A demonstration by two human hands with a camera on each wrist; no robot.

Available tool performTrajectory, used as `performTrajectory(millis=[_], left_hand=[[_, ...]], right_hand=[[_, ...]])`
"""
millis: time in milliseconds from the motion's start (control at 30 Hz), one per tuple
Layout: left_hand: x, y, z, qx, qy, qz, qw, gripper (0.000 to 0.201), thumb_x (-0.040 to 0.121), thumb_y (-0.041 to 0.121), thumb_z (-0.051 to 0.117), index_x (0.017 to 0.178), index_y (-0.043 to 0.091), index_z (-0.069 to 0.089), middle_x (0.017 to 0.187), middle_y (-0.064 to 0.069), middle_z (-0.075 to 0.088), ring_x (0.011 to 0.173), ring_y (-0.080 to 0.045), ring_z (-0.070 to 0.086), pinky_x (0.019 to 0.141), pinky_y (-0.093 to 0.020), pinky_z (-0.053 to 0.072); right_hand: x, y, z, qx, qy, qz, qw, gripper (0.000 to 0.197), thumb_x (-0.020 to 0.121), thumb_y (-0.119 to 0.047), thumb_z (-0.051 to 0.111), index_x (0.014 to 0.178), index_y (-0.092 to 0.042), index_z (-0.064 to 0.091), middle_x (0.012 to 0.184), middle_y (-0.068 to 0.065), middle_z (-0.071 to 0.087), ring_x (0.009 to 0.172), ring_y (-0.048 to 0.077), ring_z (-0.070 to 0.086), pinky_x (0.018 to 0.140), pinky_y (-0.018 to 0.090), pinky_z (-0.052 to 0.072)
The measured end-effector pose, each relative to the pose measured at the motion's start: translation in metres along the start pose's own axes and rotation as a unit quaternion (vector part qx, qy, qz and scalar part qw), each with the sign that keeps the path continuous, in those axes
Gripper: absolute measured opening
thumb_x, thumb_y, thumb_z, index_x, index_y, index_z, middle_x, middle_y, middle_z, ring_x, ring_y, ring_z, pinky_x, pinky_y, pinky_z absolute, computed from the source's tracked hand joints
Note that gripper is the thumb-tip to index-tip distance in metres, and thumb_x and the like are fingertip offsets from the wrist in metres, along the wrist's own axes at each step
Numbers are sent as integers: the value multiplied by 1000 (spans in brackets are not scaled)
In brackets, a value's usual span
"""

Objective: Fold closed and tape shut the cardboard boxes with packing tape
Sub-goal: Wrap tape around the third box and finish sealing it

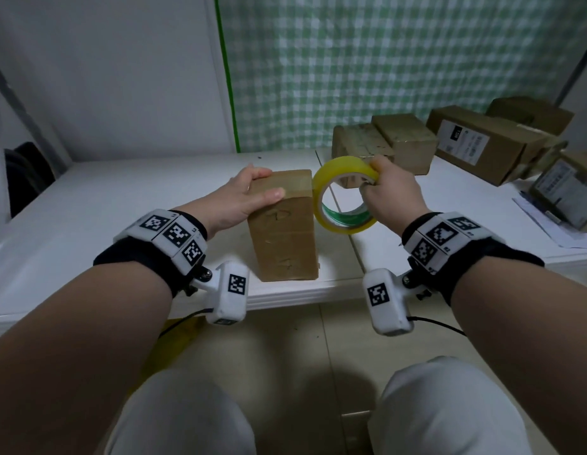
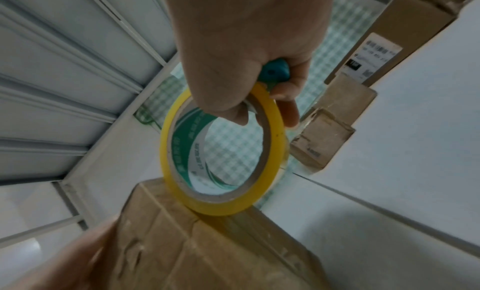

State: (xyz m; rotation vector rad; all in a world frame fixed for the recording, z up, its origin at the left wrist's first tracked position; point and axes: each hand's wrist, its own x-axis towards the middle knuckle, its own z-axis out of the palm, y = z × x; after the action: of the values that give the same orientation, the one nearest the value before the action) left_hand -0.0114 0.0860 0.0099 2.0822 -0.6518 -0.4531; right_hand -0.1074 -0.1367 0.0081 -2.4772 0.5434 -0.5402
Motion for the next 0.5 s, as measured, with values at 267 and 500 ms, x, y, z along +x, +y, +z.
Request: performTrajectory(millis=[267,500], left_hand=[[-13,4,-53,14,-55,-38,998,105,50,65,71,143,37,30,131,2,55,121,-14,51,94,-26,37],[-29,-33,-52,-99,-73,-72,990,95,48,35,84,134,36,44,119,4,66,112,-15,61,97,-40,47]], right_hand=[[-2,-82,0,-18,-10,-117,993,35,84,-16,50,119,-15,48,80,4,54,74,27,49,61,31,38],[-5,-131,20,30,-63,-204,976,50,81,-27,64,128,-20,51,93,-3,53,84,17,53,70,28,44]])
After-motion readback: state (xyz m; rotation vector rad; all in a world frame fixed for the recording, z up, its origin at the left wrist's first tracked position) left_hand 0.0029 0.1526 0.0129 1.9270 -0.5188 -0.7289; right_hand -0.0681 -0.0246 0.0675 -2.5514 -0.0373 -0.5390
